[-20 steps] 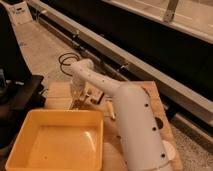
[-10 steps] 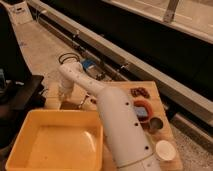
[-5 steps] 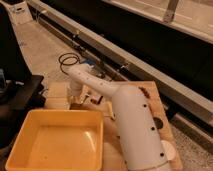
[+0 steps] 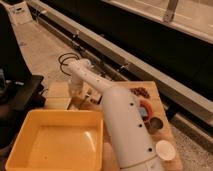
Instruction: Wipe table surface with brush
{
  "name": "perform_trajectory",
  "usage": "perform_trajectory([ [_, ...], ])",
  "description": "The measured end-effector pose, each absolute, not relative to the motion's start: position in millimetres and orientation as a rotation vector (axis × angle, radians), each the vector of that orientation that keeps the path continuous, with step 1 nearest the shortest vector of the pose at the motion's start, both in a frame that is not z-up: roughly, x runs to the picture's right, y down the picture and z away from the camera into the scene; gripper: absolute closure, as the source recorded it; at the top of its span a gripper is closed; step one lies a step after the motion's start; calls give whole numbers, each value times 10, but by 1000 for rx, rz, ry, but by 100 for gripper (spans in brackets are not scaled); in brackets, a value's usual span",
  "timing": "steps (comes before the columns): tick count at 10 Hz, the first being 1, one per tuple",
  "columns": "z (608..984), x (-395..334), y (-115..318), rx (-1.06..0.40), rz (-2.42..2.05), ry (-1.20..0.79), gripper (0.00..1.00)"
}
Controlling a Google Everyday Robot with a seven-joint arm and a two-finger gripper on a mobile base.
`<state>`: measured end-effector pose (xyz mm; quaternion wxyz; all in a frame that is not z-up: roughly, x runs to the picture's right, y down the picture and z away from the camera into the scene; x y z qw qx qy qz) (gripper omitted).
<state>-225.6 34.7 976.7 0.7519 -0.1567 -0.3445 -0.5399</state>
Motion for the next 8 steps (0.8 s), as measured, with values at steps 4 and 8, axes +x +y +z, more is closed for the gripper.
perform_trajectory([
  [4,9697,-2669,427,-296,-1238,-809,100],
  [8,9427,-2555,696,-298,-1218,-816,100],
])
